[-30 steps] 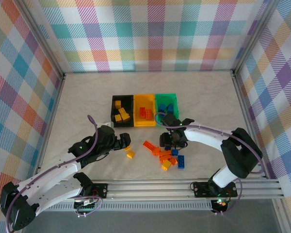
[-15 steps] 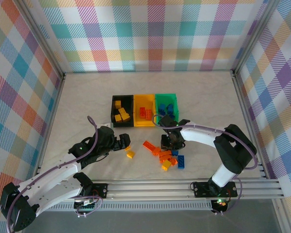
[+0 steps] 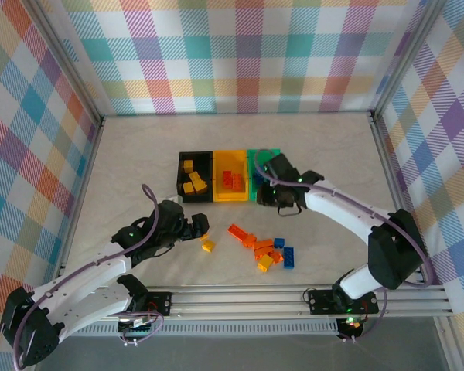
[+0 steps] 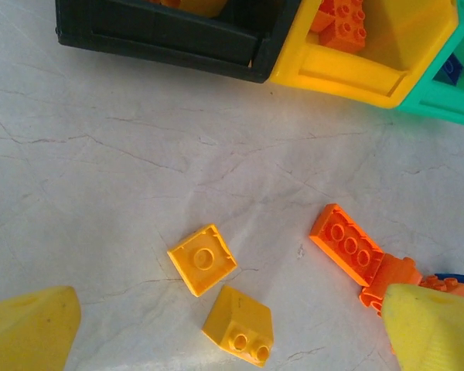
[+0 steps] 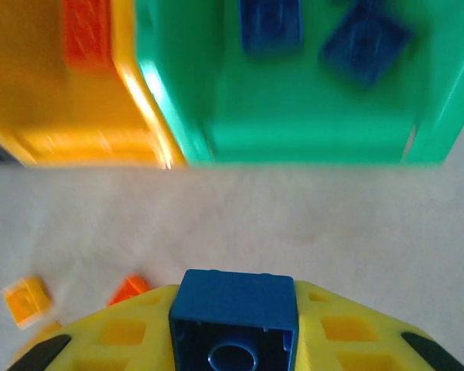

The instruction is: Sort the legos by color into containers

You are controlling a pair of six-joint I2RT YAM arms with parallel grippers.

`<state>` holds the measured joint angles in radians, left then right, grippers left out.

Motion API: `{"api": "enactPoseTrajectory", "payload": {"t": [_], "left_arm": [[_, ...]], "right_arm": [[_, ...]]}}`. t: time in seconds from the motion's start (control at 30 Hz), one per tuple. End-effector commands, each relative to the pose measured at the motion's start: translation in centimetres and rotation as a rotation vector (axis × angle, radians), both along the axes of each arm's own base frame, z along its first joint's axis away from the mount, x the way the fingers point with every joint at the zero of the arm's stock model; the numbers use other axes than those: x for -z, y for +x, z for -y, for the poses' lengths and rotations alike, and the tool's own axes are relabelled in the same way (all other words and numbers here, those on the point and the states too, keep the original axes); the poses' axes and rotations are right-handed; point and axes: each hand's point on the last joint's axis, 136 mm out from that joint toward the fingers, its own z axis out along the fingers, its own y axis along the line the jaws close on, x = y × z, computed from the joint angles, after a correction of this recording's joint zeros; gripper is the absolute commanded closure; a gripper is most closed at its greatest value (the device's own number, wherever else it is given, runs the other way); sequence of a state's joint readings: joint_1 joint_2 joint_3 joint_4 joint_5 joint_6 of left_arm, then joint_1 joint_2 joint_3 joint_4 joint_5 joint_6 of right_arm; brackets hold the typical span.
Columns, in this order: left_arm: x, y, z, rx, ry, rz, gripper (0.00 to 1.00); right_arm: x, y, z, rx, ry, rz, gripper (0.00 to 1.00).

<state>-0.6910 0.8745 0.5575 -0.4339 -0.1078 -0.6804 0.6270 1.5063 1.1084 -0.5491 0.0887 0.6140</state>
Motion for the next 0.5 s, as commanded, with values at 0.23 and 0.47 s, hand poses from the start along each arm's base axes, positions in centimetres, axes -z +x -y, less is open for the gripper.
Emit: {"api": "enactPoseTrajectory", "payload": {"t": [0.23,0.47], "left_arm": [[-1.0,0.4,0.8,0.041,-0.021,0.008,0.0],[-1.6,0.5,1.7,0.093,-0.019,0.003,0.0]], "right_arm": [[0.3,9.9,-0.1,0.029,-0.085,0.046,0.63],[-1.7,12.0,-1.3,0.03,-0.04,0.098,0.33]]}}
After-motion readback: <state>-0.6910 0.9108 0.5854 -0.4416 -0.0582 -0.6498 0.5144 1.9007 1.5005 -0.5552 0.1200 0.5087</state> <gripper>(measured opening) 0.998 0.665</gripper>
